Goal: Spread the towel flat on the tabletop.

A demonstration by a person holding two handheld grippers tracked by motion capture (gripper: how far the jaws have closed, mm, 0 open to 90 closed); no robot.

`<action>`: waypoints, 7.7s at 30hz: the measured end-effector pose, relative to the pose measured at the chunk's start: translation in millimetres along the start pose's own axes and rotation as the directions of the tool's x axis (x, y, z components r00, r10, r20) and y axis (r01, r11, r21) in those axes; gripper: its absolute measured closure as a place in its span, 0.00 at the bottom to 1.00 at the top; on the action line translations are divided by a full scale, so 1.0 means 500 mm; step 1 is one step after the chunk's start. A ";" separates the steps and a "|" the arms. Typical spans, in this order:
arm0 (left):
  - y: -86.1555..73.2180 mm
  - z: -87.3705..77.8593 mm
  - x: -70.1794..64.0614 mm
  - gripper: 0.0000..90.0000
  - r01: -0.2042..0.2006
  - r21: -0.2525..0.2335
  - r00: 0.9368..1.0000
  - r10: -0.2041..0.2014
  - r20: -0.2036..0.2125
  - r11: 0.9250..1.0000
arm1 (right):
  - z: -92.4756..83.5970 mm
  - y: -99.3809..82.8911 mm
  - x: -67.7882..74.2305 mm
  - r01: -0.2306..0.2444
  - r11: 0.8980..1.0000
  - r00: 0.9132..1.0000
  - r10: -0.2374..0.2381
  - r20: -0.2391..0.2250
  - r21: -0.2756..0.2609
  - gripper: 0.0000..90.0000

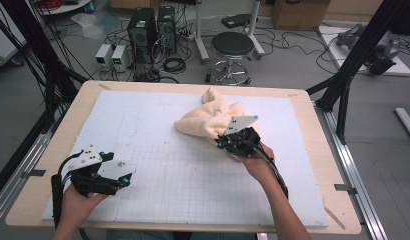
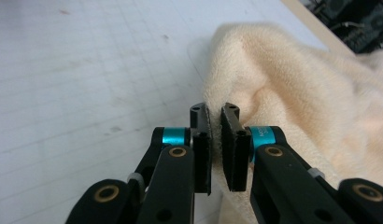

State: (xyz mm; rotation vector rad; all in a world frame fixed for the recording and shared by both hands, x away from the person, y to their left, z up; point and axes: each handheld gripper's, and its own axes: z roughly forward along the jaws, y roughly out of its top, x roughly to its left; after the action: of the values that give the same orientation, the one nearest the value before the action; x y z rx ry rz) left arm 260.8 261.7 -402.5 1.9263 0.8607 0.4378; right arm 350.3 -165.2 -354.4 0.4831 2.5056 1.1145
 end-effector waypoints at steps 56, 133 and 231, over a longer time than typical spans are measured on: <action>0.066 0.247 -0.129 0.90 -0.227 0.183 0.957 0.185 0.222 0.957 | 0.009 -0.138 0.066 0.033 0.999 0.996 -0.030 -0.085 0.038 0.88; 0.140 0.160 -0.084 0.73 -0.174 0.049 0.951 0.155 0.268 0.984 | -0.096 -0.043 0.014 -0.023 0.999 0.997 0.019 -0.078 -0.049 0.93; 0.025 0.137 -0.052 0.99 -0.197 0.224 0.943 0.122 0.309 0.954 | 0.064 -0.110 0.113 0.045 0.988 0.967 -0.005 -0.255 0.149 0.98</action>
State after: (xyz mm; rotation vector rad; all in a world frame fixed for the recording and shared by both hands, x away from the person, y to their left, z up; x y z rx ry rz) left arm 289.9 196.4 -423.8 2.2381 0.5887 0.1334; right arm 306.0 -154.5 -426.4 0.3674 2.8272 1.0356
